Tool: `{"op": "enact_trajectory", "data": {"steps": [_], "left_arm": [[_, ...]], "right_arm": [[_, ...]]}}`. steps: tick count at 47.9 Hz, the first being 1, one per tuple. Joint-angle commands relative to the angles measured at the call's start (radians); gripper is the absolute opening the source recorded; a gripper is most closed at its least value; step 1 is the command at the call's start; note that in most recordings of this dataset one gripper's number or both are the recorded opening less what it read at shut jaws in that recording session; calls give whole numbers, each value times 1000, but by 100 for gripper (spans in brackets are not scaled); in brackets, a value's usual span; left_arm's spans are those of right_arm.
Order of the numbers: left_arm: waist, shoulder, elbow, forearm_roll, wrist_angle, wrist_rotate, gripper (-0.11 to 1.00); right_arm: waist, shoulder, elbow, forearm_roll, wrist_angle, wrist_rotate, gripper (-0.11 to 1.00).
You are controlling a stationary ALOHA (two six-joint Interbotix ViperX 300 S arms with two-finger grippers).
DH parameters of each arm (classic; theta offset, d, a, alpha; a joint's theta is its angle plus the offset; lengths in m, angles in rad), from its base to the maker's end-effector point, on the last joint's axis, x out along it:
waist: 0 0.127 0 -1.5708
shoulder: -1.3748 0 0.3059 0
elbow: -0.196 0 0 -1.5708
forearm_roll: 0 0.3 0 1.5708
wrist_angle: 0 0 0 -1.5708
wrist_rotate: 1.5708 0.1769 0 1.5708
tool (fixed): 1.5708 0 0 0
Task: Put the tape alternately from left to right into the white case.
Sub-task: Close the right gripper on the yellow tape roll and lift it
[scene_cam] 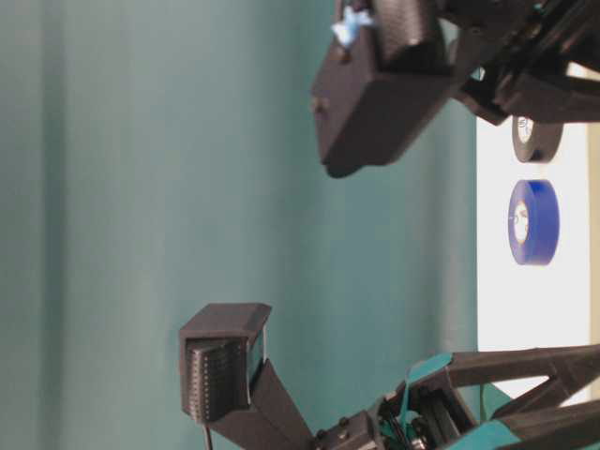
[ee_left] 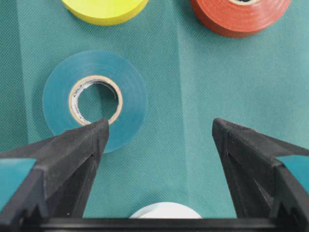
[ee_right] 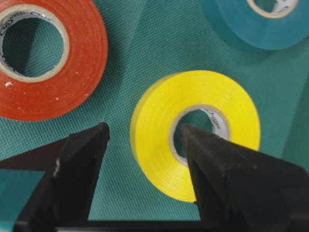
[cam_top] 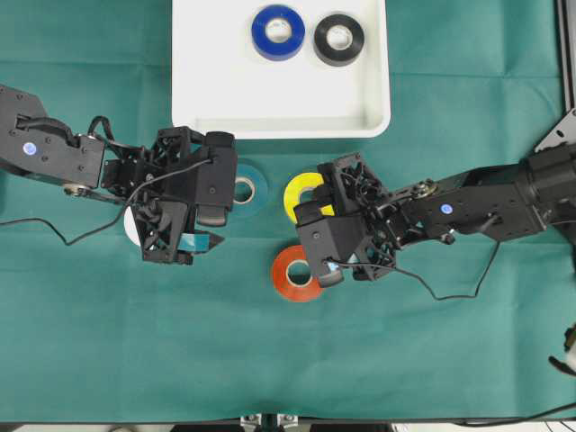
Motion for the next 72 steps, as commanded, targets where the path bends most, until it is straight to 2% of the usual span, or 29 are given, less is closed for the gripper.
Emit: {"op": "enact_trajectory", "data": {"steps": [1, 22, 27, 31, 38, 57, 72], "left_arm": [[-2, -14, -12, -2, -6, 0, 81], [-2, -8, -11, -2, -8, 0, 81], [-2, -8, -11, -2, -6, 0, 81], [-2, -9, -11, -2, -6, 0, 81], [-2, -8, -11, -3, -6, 0, 81], [-2, -9, -11, -2, -3, 0, 81], [-2, -14, -11, -2, -3, 2, 81]], "right_arm": [[-6, -3, -20, 0, -12, 0, 67], [-31, 14, -20, -6, -14, 0, 66], [-31, 12, -20, -8, -14, 0, 63], [-31, 12, -23, -9, -14, -2, 55], [-31, 12, -25, -11, -17, -2, 29], [-29, 9, -31, -11, -23, -2, 29], [-3, -75, -25, -11, -18, -2, 29]]}}
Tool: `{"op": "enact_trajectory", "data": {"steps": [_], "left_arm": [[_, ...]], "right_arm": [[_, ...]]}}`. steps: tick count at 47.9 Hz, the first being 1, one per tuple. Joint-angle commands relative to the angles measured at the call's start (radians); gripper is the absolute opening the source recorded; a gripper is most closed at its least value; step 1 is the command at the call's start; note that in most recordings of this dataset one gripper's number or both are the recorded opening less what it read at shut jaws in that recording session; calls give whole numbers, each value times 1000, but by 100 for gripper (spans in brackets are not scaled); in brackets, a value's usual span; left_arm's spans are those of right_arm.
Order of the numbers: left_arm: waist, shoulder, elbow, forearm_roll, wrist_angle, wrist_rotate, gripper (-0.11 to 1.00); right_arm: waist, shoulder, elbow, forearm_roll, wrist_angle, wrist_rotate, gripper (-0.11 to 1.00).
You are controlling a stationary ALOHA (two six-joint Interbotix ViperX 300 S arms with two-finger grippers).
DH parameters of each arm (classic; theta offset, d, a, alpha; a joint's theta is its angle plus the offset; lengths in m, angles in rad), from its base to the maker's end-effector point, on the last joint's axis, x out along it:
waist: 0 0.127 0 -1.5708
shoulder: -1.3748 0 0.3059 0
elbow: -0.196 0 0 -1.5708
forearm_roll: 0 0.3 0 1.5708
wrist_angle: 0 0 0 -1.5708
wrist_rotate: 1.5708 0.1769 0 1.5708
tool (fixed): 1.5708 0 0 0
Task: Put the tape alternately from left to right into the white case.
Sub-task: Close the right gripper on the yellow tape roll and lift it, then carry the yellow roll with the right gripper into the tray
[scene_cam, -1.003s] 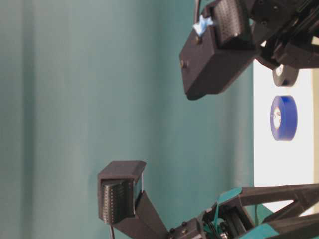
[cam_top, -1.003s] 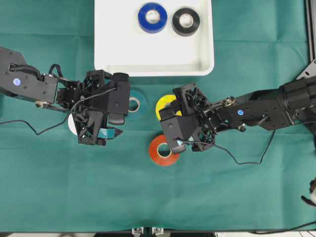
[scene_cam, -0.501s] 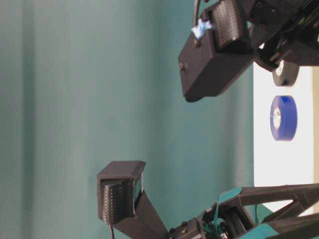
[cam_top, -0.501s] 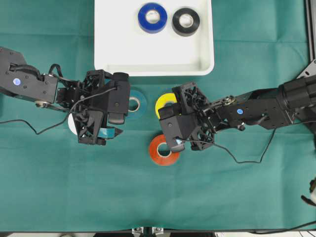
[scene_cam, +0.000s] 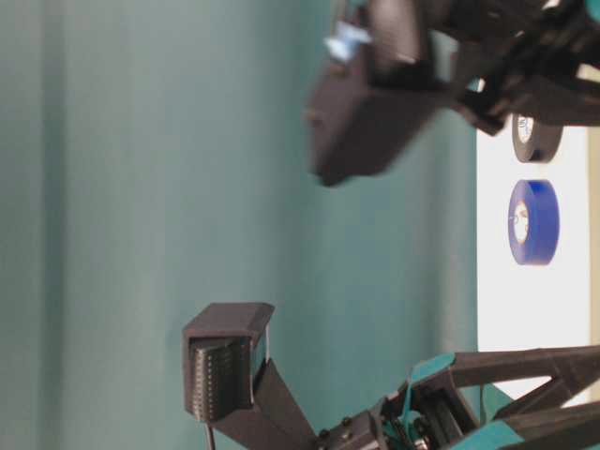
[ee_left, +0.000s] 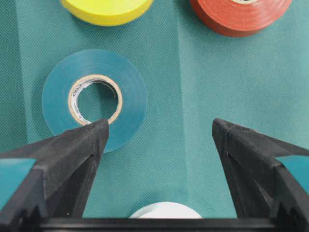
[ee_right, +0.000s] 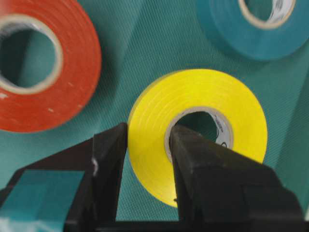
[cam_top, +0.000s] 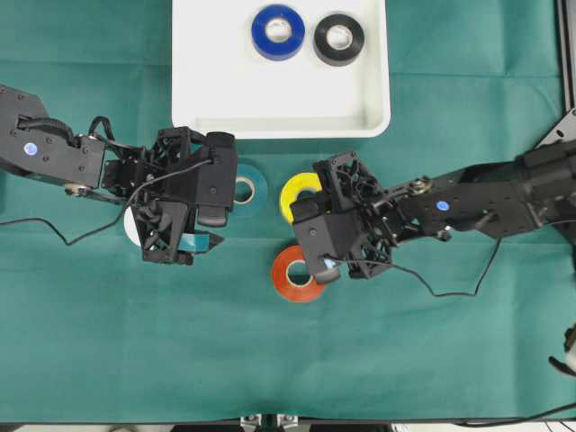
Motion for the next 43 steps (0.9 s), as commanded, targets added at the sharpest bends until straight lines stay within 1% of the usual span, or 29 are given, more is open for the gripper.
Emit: {"op": "enact_trajectory", "data": {"steps": [1, 9, 26, 35, 43], "left_arm": [[-3, -17, -11, -2, -3, 2, 81], [-3, -17, -11, -2, -3, 2, 81], [-5, -14, -9, -2, -3, 0, 81], [-5, -12, -9, -2, -3, 0, 81], [-11, -12, -9, -2, -3, 0, 81]], "right_arm": [[6, -60, -15, -2, 0, 0, 29], [11, -87, -14, -2, 8, 0, 29], [3, -89, -34, -6, 14, -2, 29], [-37, -94, -63, -37, 31, -2, 29], [-87, -94, -89, -75, 32, -2, 29]]}}
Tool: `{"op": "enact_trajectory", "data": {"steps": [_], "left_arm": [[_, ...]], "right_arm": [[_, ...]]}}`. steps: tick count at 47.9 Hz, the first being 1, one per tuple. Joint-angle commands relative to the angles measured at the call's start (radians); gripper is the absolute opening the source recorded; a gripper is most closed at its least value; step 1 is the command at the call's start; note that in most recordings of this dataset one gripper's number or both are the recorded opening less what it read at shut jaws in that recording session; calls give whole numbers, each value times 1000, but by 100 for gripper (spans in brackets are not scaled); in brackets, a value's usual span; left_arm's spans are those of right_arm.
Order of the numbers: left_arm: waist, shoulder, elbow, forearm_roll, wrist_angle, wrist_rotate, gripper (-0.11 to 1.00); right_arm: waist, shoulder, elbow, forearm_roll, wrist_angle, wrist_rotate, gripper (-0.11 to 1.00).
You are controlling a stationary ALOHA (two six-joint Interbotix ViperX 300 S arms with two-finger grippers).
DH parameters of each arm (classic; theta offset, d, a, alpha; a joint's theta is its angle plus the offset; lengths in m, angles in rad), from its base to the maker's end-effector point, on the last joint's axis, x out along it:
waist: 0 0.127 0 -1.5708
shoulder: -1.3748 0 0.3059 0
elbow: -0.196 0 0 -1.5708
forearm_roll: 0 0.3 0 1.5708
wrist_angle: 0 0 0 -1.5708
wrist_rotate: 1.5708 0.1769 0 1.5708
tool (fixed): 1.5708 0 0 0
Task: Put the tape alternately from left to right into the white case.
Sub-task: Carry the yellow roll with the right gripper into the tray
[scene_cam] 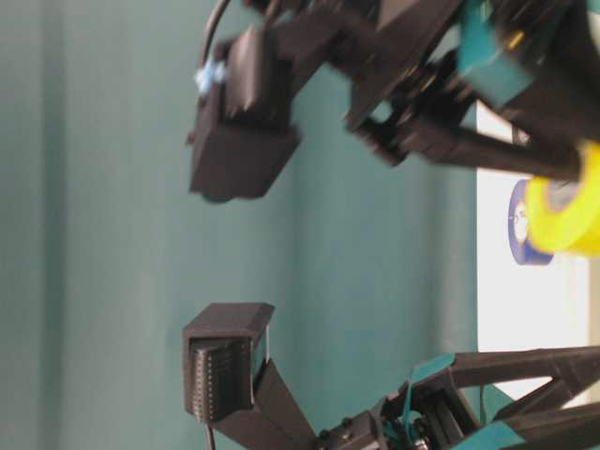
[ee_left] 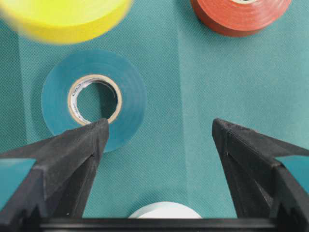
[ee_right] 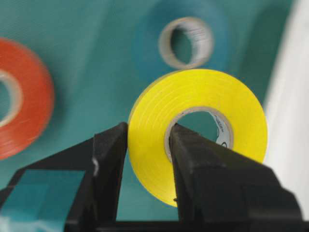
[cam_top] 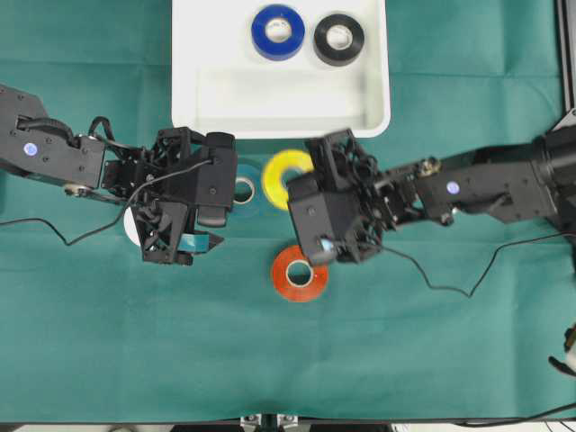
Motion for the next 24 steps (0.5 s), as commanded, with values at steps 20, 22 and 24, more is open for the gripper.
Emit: {"op": "enact_trajectory", "data": {"steps": [20, 22, 24], "left_arm": [[-12, -11, -9, -3, -5, 2, 81], [-12, -12, -9, -2, -5, 0, 81], [-14, -12, -8, -2, -5, 2, 81]], "right_arm": [[-146, -20, -41, -52, -9, 0, 29], [-156, -17, -41, -52, -11, -2, 29], [-167, -14, -41, -52, -14, -2, 29]]}}
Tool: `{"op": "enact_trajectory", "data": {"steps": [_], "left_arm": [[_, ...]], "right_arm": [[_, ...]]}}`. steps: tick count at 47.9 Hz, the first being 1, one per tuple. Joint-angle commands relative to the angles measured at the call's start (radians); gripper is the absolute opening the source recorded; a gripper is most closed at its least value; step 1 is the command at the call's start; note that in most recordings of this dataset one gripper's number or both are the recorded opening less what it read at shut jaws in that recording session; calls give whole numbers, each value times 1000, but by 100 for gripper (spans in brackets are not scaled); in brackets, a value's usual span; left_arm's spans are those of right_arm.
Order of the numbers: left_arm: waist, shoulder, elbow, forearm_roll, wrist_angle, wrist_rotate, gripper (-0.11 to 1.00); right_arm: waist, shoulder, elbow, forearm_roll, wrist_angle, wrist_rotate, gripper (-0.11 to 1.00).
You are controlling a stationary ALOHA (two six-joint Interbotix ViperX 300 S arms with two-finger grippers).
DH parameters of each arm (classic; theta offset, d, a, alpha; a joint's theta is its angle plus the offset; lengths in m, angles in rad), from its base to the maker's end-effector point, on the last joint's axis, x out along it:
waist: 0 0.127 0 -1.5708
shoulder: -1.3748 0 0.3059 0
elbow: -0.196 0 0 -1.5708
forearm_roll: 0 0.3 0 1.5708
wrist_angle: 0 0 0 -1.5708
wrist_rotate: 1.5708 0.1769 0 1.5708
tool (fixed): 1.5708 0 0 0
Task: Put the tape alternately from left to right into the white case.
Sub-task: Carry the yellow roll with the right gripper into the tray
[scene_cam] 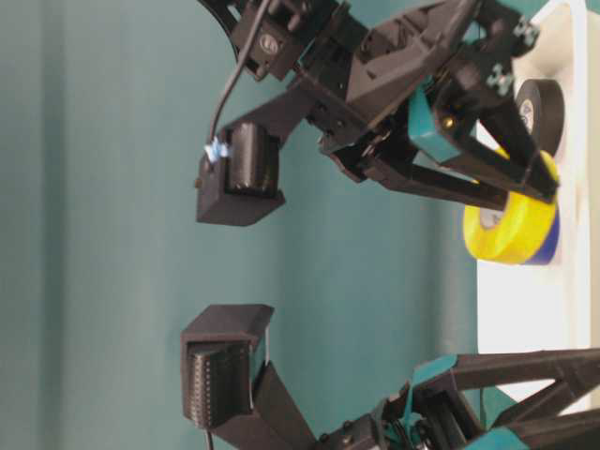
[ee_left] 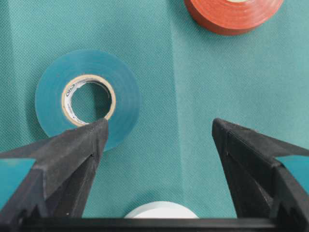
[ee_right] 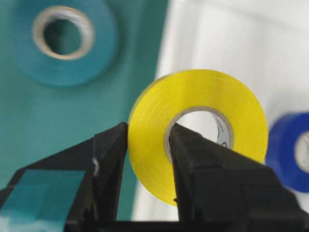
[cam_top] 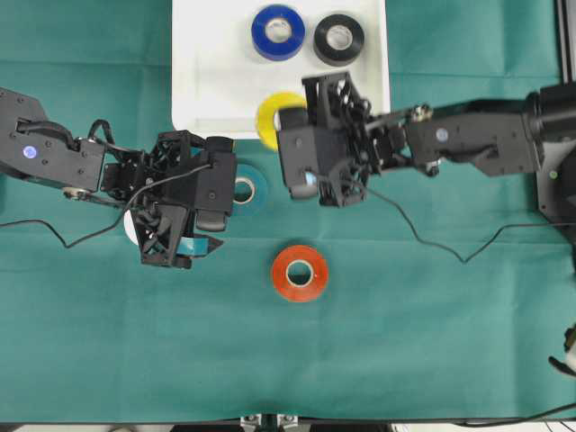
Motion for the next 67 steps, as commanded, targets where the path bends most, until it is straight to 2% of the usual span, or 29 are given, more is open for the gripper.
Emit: {"op": "enact_trajectory", "data": {"steps": [1, 44, 67], "left_arm": [[-5, -12, -9, -2, -3, 2, 81], [-8, -12, -5, -3, -8, 2, 81], [-9, -12, -9, -2, -8, 0, 81]], "right_arm": [[-15, -14, -28, -5, -15, 0, 29], [-153, 63, -21, -5, -129, 0, 29], [-160, 74, -18, -5, -140, 2, 29]]}}
